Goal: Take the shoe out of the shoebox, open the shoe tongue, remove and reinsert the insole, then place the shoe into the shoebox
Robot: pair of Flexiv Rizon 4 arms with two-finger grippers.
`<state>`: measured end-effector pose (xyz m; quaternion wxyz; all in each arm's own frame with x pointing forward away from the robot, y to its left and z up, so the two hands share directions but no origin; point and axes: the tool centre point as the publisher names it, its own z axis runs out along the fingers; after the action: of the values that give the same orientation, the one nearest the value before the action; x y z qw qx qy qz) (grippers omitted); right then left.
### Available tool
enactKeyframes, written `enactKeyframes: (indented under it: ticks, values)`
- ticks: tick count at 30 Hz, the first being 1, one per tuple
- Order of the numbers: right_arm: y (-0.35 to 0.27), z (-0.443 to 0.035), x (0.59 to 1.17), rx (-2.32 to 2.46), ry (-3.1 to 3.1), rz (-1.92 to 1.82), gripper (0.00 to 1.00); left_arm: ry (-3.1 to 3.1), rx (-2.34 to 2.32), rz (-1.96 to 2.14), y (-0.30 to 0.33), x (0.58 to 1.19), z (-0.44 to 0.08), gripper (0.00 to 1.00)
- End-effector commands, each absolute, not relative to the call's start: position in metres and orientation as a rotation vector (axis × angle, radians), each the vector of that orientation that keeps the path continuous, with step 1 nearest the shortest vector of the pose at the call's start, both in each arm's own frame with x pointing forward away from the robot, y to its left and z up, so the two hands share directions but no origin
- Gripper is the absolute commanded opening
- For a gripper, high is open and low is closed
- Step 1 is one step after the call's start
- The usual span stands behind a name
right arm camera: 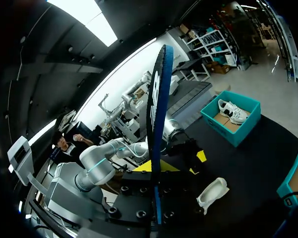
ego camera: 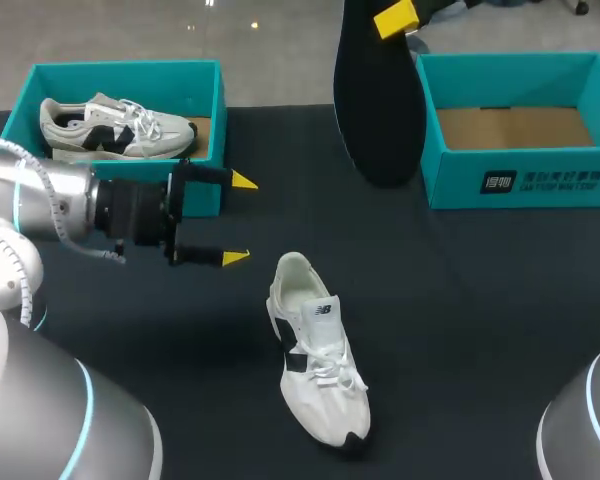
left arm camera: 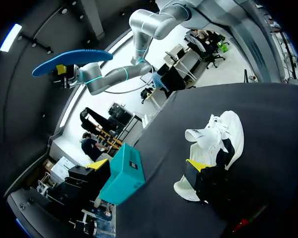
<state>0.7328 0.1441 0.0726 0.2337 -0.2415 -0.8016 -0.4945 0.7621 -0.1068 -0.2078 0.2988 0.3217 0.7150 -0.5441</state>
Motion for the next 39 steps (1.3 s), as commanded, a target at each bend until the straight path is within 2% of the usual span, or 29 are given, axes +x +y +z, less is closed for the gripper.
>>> enactKeyframes:
  ticks: [1, 18, 33, 39]
  values:
    - [0.145, 0.073, 0.735, -0.662, -2.203, -1.351, 0.0, 1.652, 0.594, -1.461, -0.101, 0.759, -0.202, 1.0]
    - [0.145, 0.073, 0.735, -0.662, -2.203, -1.351, 0.0, 1.714, 0.821, -1.441, -0.104, 0.787, -0.157, 1.0]
    - [0.145, 0.073, 0.735, -0.662, -2.203, -1.351, 0.0, 1.714, 0.821, -1.441, -0.104, 0.787, -0.157, 1.0]
    - [0.145, 0.073, 0.735, -0.662, -2.203, -1.351, 0.0, 1.504, 1.083, -1.397, -0.128, 0.79, -0.15, 1.0]
